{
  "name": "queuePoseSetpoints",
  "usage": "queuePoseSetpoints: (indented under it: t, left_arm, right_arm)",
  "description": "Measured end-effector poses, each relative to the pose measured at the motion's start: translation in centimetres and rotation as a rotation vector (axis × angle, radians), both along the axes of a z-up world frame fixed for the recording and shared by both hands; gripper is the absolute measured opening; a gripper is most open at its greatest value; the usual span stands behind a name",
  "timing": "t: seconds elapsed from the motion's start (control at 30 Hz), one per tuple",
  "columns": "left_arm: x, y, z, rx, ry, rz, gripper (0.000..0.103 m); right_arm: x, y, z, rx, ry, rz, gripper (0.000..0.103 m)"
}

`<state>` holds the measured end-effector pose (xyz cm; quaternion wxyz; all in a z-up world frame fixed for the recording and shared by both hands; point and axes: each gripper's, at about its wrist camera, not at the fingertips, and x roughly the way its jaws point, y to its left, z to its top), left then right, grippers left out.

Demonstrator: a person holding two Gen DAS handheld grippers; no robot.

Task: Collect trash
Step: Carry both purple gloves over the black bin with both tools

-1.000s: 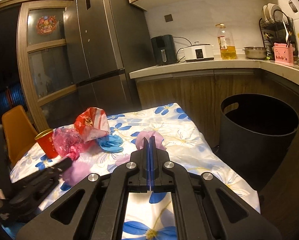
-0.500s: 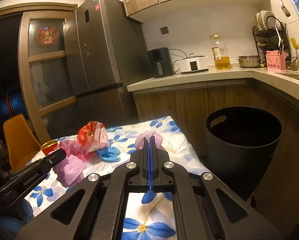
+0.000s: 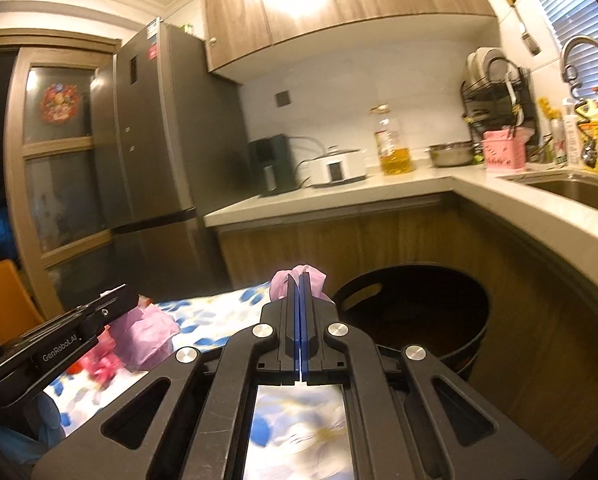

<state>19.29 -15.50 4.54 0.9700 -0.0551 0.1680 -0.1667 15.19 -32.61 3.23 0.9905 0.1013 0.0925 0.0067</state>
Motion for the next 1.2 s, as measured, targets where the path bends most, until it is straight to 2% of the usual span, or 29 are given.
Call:
queuePoseSetpoints:
  t: [0.27, 0.57, 1.2]
  left_arm:
    - [2.8, -5.8, 1.3, 0.017, -0.030, -0.081, 0.000]
    - [5.5, -10.4, 0.5, 0.048, -0.010, -0.132, 0.000]
    - [8.2, -14.1, -0.9, 0.089, 0.016, -0.180, 0.000]
  right_arm:
    - [1.3, -4.0, 0.6, -0.003, -0.009, -0.093, 0.001]
    - [2.6, -6.9, 0.3, -0.002, -0.003, -0.146, 0.001]
    - [4.5, -9.2, -0.7, 0.032, 0.027, -0.168, 0.001]
